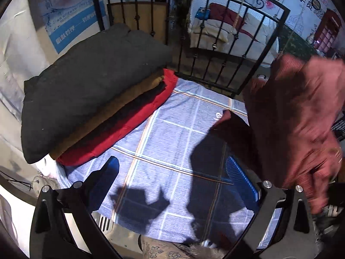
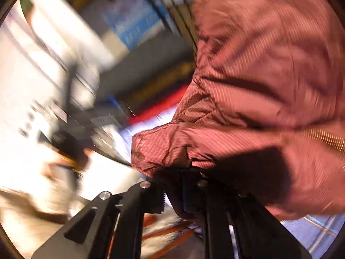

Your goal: Fold large clothes

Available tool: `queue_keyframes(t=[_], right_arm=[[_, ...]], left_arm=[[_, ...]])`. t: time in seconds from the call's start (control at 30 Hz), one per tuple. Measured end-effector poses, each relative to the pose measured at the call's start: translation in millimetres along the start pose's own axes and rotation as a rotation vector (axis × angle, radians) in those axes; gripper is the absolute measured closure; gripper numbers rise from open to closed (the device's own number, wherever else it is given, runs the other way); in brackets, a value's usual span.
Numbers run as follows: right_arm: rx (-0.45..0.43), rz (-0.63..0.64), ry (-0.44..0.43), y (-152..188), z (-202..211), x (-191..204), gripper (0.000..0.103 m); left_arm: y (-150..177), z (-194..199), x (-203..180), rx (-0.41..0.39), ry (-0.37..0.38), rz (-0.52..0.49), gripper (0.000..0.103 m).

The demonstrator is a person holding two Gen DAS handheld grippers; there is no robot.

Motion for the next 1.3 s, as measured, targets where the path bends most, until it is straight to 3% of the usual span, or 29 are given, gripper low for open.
queue_keyframes(t=[0.03, 0.07, 0.1, 0.13, 0.2, 0.3, 0.4, 0.47, 0.57, 0.7, 0.77, 0.9, 1.0, 1.07, 1.17, 1.23, 1.3], right_arm=[[0.076, 0.069, 0.049, 15.5, -38.9, 9.4, 0.060], [0.123, 0.071, 0.025, 26.7, -62.0, 14.6, 0.047], [0.189, -0.027, -0.064, 40.7, -91.3, 15.4, 0.036], [0.242, -0.116, -0.121, 51.1, -109.5, 13.0, 0.036], [0.281, -0.144, -0.152, 61.4, -119.3, 8.5, 0.034], [0.214, -0.141, -0.121, 52.1, -94.1, -8.7, 0.014], [0.116, -0.214, -0.032, 41.9, -60.1, -51.6, 0.012], [0.049, -0.284, 0.115, 34.9, -40.1, -102.8, 0.011], [-0.034, -0.412, 0.253, 45.2, -20.2, -168.5, 0.010], [-0.127, -0.582, 0.348, 60.4, 4.5, -250.2, 0.010], [-0.138, -0.640, 0.337, 62.6, 0.6, -272.6, 0.010], [-0.136, -0.731, 0.326, 47.2, -19.9, -310.2, 0.010], [-0.096, -0.684, 0.289, 15.1, -47.9, -323.6, 0.010], [-0.043, -0.558, 0.268, -19.4, -84.2, -323.5, 0.010], [0.056, -0.412, 0.234, -55.3, -140.2, -321.1, 0.007], [0.191, -0.349, 0.192, -67.0, -195.6, -317.6, 0.006], [0.340, -0.248, 0.227, -63.6, -240.6, -314.5, 0.007]], left_arm=[[1.6, -3.9, 11.8, 0.008, -0.043, -0.002, 0.005], [5.1, -5.5, 22.6, 0.012, -0.080, -0.006, 0.005], [10.0, -9.4, 32.6, 0.016, -0.112, -0.011, 0.005], [16.3, -14.2, 40.3, 0.026, -0.137, -0.013, 0.005], [33.3, -26.8, 48.9, 0.079, -0.150, -0.008, 0.005], [60.1, -52.1, 40.1, 0.171, -0.095, 0.006, 0.005], [80.7, -77.2, 9.8, 0.239, -0.024, -0.037, 0.005], [89.9, -94.8, -12.2, 0.277, 0.011, -0.084, 0.005], [91.8, -115.9, -26.3, 0.283, -0.023, -0.114, 0.005], [72.5, -147.4, -1.1, 0.308, -0.018, 0.008, 0.005], [61.9, -165.8, 17.9, 0.302, -0.054, 0.037, 0.005], [54.9, -202.7, 34.6, 0.281, -0.153, -0.090, 0.005], [65.9, -232.1, 30.7, 0.312, -0.175, -0.232, 0.005], [70.1, -248.1, 23.6, 0.321, -0.155, -0.298, 0.005], [64.2, -271.7, 26.3, 0.317, -0.138, -0.288, 0.005], [60.2, -291.8, 34.3, 0.340, -0.137, -0.253, 0.005], [60.2, -313.7, 35.2, 0.380, -0.127, -0.257, 0.005]])
Point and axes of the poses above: each gripper's, at about its wrist camera, not at the fingertips, and z roughly against the way its jaws point, x to its left, y to its underside, the point moved 4 cm from there along -z, roughly the way its jaws point, and after that the axes turned 11 degrees about -x, right-handed, at the moved point
